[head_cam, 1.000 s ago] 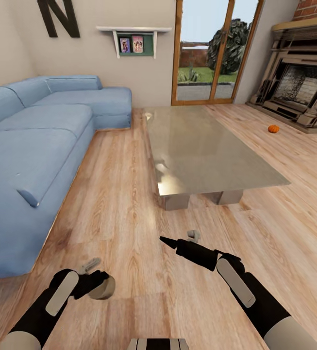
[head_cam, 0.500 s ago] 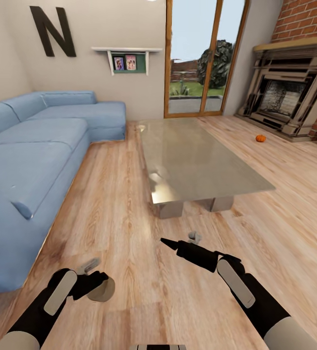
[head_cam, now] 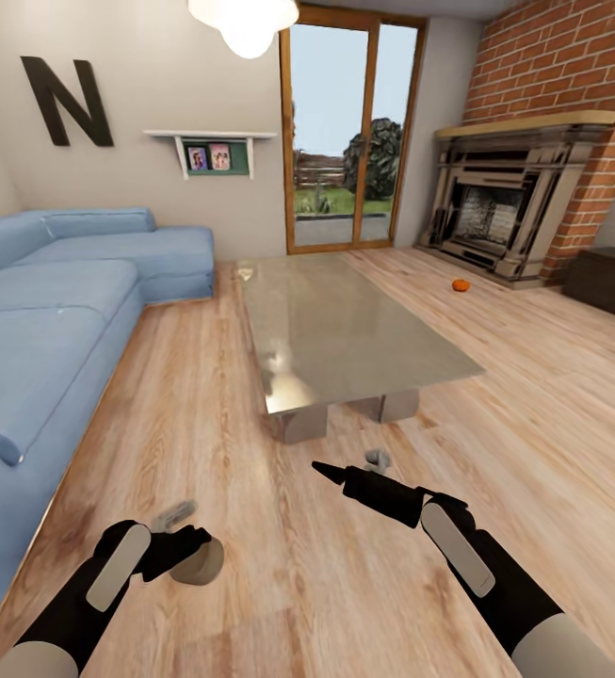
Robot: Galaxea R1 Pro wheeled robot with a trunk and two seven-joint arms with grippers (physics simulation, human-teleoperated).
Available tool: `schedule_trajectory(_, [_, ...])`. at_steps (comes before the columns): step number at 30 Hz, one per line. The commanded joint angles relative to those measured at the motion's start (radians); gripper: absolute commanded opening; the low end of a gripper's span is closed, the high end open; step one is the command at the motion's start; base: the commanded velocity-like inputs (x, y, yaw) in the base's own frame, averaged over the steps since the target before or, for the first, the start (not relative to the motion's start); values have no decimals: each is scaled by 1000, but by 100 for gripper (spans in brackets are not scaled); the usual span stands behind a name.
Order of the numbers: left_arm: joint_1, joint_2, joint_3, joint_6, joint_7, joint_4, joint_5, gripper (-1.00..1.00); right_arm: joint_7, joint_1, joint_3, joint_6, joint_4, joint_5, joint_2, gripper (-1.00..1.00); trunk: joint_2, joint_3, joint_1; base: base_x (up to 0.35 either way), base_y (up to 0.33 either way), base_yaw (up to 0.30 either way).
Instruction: Place each of the two pumpkins and all three candles from the living room inside a cabinet in the living room (use any cabinet), then make sure every cabinet is closed, and position the cauldron so it is next to a table in the living room.
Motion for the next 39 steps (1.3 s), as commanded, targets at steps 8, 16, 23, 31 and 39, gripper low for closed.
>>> schedule_trajectory(8, [0,0,-4,0,10,-1,9,-100,6,-1,-1,2,43,-10,1,100,1,28,-2,-237,0,-227])
schedule_trajectory(16, [0,0,-1,0,10,-2,9,-100,0,-1,-2,2,51,-11,1,100,1,37,-2,-321,0,-236])
schedule_trajectory(23, [0,2,-1,-5,11,-2,6,-100,2,-1,-2,2,59,-11,2,100,1,44,-2,-128,0,-240])
schedule_trajectory(31, [0,4,0,-6,12,-2,2,-100,3,-1,-2,2,68,-11,1,100,1,52,-2,-5,0,-241])
schedule_trajectory(39, [0,4,-1,-9,12,-2,0,-100,1,-1,-2,2,71,-11,2,100,1,61,-2,0,0,-242])
